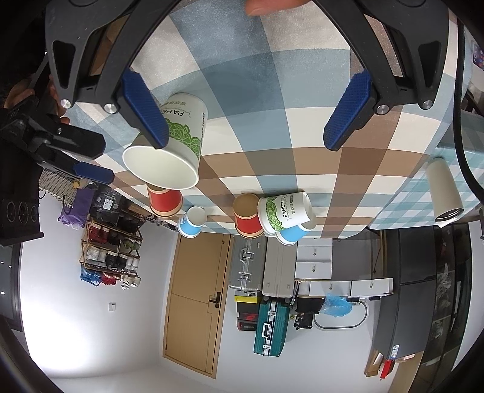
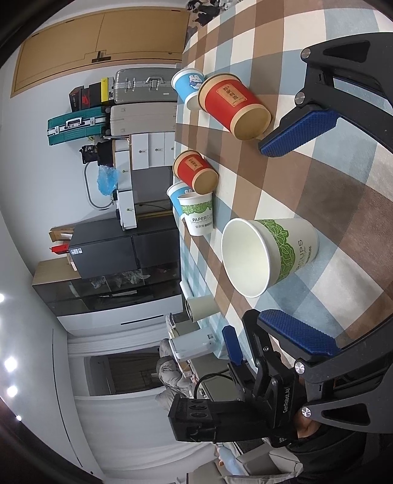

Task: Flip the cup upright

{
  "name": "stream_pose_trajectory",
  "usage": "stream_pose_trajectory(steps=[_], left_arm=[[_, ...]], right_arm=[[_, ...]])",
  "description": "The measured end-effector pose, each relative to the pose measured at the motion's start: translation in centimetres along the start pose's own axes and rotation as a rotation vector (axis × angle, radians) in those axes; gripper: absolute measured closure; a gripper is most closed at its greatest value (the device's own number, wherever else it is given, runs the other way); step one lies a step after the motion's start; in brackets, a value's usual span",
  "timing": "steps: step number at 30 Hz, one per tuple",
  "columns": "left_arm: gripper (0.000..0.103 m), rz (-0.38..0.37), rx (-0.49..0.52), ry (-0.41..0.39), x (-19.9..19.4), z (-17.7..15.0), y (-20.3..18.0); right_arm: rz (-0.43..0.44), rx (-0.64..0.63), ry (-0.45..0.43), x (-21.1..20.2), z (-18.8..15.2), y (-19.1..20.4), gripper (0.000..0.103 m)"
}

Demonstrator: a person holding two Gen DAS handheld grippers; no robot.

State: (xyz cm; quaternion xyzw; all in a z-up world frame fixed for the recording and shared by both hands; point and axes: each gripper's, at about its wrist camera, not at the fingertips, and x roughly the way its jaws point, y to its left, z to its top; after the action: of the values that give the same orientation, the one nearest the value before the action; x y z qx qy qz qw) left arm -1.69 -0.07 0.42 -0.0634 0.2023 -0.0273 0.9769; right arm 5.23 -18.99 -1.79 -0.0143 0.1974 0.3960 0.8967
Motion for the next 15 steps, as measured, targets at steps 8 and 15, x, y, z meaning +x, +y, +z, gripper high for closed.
stream_pose_trajectory(steps=[8, 15], left_arm=[[0.001, -0.003, 0.002, -0.006, -0.17, 0.10, -0.03], [0.001, -0.003, 0.000, -0.007, -0.20, 0.11, -0.02]], right_arm=[[-0.003, -0.018, 0.006, 0.12, -0.21, 0.30, 0.000], [0.000, -0.017, 0.016, 0.30, -0.20, 0.25, 0.000]])
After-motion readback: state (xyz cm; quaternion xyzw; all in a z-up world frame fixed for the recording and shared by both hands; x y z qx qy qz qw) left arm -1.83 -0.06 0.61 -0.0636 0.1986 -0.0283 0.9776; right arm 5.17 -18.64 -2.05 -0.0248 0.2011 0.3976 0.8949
